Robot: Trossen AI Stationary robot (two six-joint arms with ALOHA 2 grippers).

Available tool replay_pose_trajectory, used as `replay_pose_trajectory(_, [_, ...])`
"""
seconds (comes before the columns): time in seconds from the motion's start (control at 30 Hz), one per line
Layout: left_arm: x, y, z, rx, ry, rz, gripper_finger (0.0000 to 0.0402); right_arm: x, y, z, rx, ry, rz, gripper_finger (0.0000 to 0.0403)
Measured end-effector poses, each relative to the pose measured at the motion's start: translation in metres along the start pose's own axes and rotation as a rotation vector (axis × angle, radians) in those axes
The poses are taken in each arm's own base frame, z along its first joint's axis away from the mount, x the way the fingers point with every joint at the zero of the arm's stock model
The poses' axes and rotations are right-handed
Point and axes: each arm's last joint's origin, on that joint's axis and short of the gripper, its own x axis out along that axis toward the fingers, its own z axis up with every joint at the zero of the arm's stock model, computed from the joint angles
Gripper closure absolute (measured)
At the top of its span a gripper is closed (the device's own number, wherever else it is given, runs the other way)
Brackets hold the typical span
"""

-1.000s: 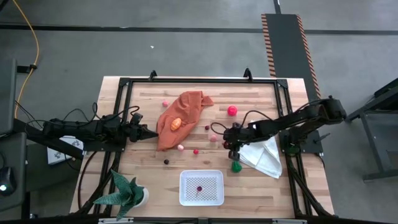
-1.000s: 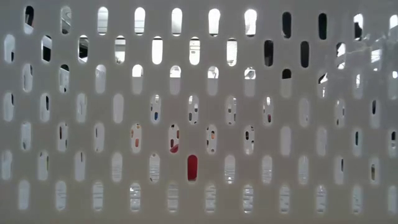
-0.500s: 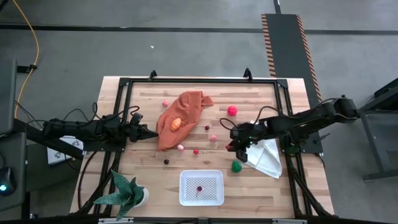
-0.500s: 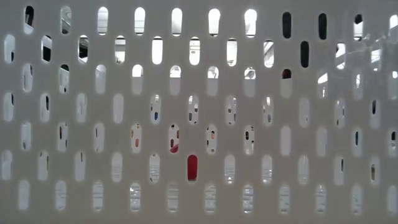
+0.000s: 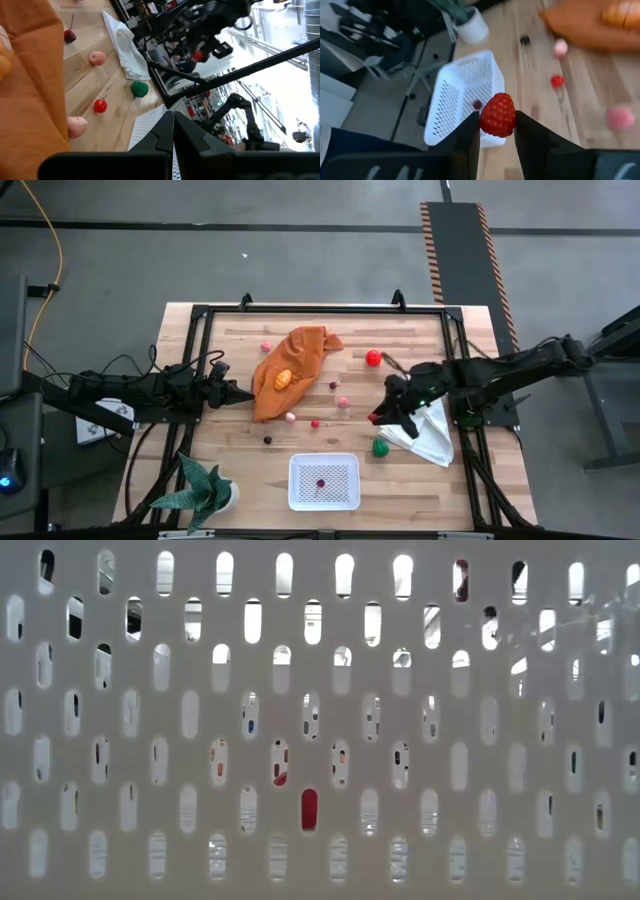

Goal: Pick and placing Produce into tupperware
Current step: Put the red strawberry into the white bin

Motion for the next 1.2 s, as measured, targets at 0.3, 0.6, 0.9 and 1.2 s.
replay_pose_trajectory(0.3, [0.000,0.000,0.000,0.000,0.000,0.000,0.0401,-0.054,0.037,0.044,-0.201,-0.057,0.031,0.0315])
replay_pose_trajectory(0.6, [0.000,0.000,0.000,0.000,0.000,-0.001,0.0401,-0.109,0.066,0.075,-0.388,-0.063,0.035,0.0315])
replay_pose_trajectory(0.9, [0.000,0.000,0.000,0.000,0.000,0.000,0.0401,-0.138,0.078,0.085,-0.453,-0.070,0.045,0.0315])
replay_pose_trajectory(1.2, [0.000,0.000,0.000,0.000,0.000,0.000,0.0401,-0.146,0.090,0.088,-0.489,-0.089,0.148,0.0315])
